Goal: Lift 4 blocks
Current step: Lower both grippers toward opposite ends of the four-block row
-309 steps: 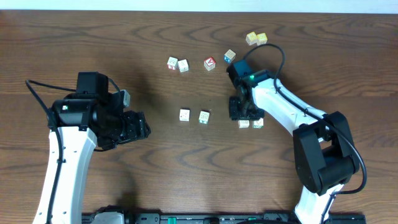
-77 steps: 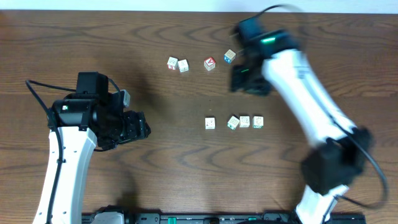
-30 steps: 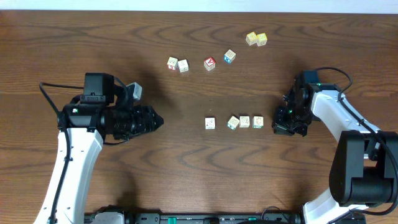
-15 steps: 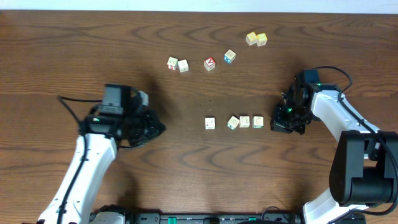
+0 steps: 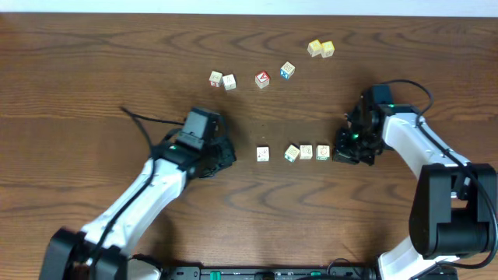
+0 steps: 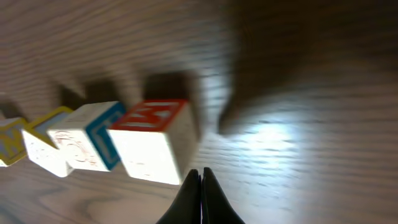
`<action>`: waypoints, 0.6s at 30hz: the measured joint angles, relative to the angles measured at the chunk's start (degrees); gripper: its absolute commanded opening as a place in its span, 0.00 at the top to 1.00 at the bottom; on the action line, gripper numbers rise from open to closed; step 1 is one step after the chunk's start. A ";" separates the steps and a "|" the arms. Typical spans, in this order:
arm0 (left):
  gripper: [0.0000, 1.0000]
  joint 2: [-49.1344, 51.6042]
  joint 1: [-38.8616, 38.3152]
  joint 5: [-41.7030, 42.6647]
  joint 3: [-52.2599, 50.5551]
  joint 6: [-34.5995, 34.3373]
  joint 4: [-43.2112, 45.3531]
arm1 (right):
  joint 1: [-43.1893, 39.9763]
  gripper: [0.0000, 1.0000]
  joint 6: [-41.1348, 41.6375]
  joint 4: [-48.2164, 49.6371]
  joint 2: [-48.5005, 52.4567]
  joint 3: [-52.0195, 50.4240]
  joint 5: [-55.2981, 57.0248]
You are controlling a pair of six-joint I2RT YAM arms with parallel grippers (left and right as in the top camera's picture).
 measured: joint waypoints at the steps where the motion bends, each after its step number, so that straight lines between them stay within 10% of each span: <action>1: 0.93 1.22 -0.39 -0.24 0.00 -0.15 0.87 | 0.81 0.99 0.02 0.48 0.00 0.00 0.00; 18: 0.92 11.89 -0.76 -1.29 0.00 -1.25 2.82 | 2.95 0.98 0.07 3.17 0.00 -0.04 2.75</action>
